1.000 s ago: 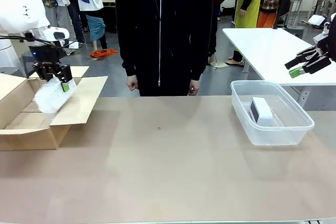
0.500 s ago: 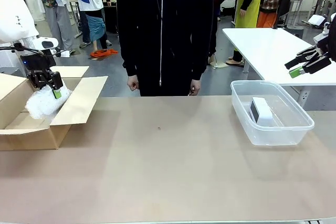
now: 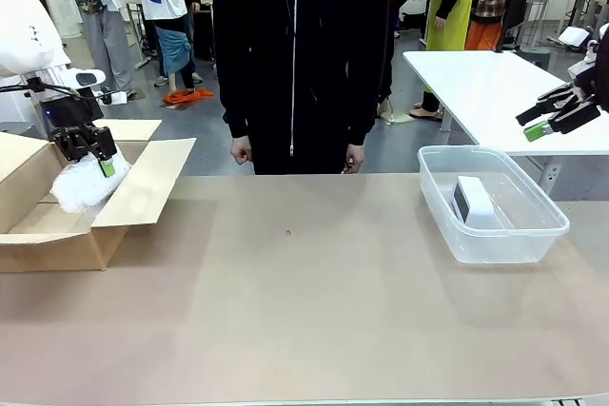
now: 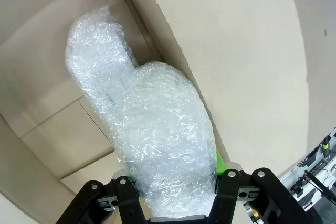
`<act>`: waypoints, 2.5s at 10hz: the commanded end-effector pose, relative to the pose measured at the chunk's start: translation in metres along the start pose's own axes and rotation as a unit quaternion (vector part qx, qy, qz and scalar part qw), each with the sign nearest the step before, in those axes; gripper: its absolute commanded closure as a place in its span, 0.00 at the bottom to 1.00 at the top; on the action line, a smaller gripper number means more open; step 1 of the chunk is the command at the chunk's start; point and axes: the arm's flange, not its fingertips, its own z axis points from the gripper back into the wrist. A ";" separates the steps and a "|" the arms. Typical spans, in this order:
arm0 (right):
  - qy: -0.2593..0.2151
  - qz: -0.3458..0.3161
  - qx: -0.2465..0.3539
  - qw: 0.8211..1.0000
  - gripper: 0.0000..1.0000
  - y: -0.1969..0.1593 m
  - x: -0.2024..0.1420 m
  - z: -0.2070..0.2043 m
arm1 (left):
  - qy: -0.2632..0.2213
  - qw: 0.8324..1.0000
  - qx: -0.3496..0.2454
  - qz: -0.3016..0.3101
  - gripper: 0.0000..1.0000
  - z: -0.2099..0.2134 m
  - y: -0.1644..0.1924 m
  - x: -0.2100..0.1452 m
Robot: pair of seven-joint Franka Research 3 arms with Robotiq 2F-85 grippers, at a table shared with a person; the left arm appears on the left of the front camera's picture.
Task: Separate and place wrapped and unwrapped clocks.
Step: If the picked Digital clock is wrapped, place it in the Package Box ; if not, place it in the Organizing box.
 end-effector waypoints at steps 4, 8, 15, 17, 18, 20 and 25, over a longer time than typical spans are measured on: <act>0.003 -0.003 -0.005 1.000 0.00 0.001 0.001 -0.002 | -0.010 1.000 -0.003 0.007 0.26 -0.003 0.004 0.003; 0.003 -0.003 -0.005 1.000 0.00 0.001 0.001 -0.002 | -0.003 1.000 -0.003 0.007 0.03 -0.001 0.007 0.003; 0.003 -0.003 -0.005 1.000 0.00 0.001 0.001 -0.002 | -0.023 0.998 0.024 0.044 0.00 0.027 -0.011 -0.019; 0.003 -0.003 -0.005 1.000 0.00 0.001 0.001 -0.002 | -0.032 0.997 0.041 0.052 0.00 0.037 -0.021 -0.028; 0.003 -0.003 -0.005 1.000 0.00 0.001 0.001 -0.002 | -0.034 0.996 0.054 0.059 0.00 0.041 -0.028 -0.033; 0.003 -0.003 -0.005 1.000 0.00 0.001 0.001 -0.002 | -0.042 0.994 0.077 0.060 0.00 0.049 -0.043 -0.040; 0.003 -0.003 -0.005 1.000 0.00 0.001 0.001 -0.002 | -0.058 0.991 0.110 0.052 0.00 0.058 -0.061 -0.047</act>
